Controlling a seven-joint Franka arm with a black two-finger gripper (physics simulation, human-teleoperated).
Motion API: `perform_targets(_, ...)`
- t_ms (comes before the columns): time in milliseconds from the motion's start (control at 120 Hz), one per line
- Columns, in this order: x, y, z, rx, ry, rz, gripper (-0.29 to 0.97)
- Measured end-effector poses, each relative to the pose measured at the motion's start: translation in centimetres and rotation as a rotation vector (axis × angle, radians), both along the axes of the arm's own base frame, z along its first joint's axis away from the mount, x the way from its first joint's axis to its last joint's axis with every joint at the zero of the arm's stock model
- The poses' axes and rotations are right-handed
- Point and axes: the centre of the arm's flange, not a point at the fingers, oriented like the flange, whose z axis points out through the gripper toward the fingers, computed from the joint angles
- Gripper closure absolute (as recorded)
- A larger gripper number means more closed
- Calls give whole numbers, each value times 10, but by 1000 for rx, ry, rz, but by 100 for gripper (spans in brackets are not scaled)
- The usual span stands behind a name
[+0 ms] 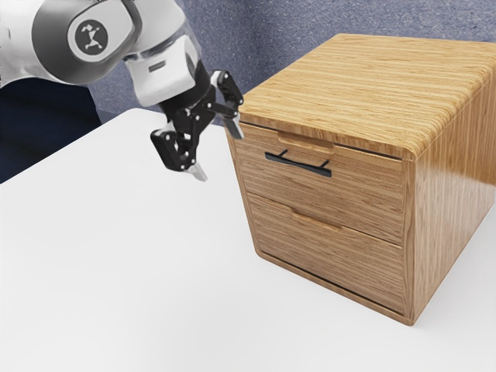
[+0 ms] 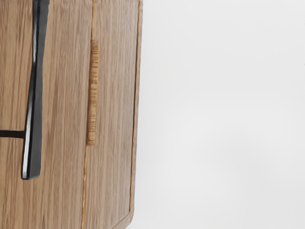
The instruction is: Pull the drawer handle with one arm to open the drawer
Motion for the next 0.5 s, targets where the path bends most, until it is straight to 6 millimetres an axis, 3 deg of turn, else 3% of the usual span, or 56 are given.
perform_targets(225, -3, -20, -6, 20, -2, -85, 2)
perform_targets(500, -15, -68, -8, 47, -24, -214, 2)
